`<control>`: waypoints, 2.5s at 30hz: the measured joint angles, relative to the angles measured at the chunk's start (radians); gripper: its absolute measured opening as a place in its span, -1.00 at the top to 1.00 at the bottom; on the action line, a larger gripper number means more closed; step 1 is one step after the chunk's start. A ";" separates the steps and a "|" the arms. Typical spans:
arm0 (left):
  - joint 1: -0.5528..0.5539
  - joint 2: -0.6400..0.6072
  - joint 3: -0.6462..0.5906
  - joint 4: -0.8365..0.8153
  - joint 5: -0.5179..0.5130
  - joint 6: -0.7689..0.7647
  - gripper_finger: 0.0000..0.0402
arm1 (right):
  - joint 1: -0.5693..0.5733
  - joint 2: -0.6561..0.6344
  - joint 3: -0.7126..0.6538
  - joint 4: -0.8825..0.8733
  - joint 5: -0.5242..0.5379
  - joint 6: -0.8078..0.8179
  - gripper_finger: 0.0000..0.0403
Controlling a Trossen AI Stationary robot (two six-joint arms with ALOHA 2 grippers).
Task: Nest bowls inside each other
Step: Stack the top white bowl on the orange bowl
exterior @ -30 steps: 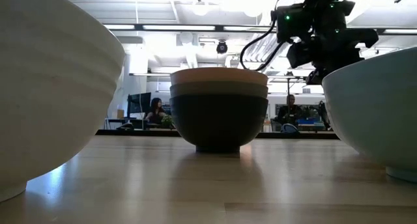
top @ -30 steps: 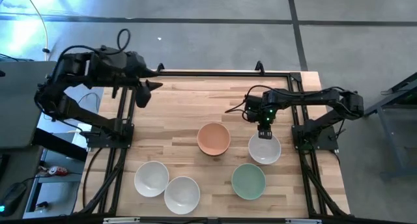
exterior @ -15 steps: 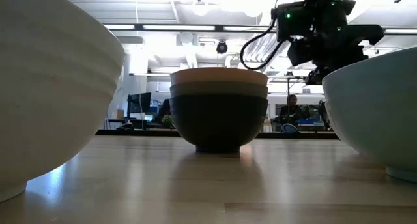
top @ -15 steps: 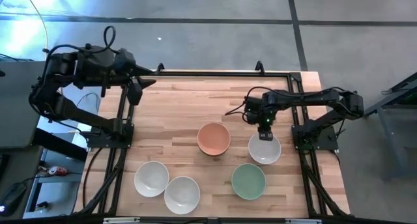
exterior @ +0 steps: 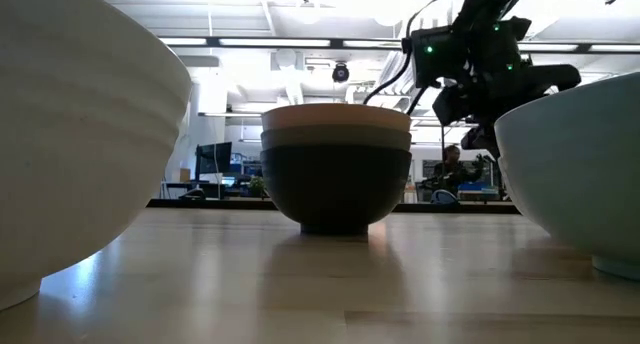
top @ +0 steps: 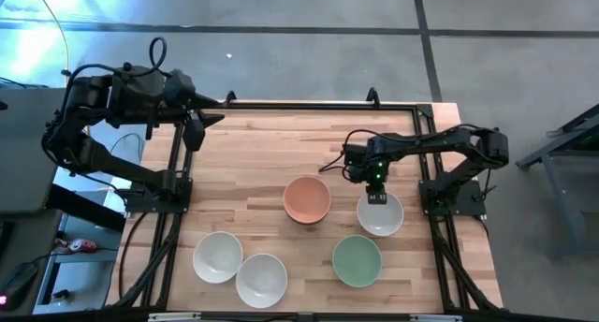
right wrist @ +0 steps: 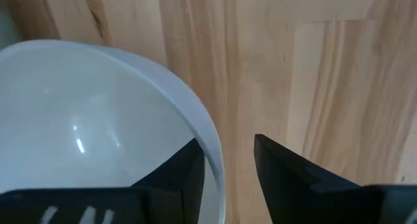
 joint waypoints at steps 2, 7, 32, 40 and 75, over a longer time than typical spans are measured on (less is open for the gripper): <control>0.000 0.000 0.000 0.000 0.000 -0.001 0.05 | 0.000 0.001 0.000 -0.001 0.014 0.000 0.45; 0.000 0.000 0.000 0.000 0.000 0.006 0.04 | 0.000 0.001 0.000 -0.010 0.029 -0.007 0.85; 0.000 0.000 0.000 0.000 -0.027 0.044 0.04 | -0.105 -0.147 0.000 -0.006 0.014 0.282 1.00; 0.000 0.000 0.000 0.000 -0.046 0.063 0.05 | -0.139 -0.276 0.000 -0.018 0.005 0.500 1.00; 0.000 0.014 0.000 -0.066 -0.082 0.050 0.05 | -0.117 -0.045 0.852 -0.544 0.029 0.805 1.00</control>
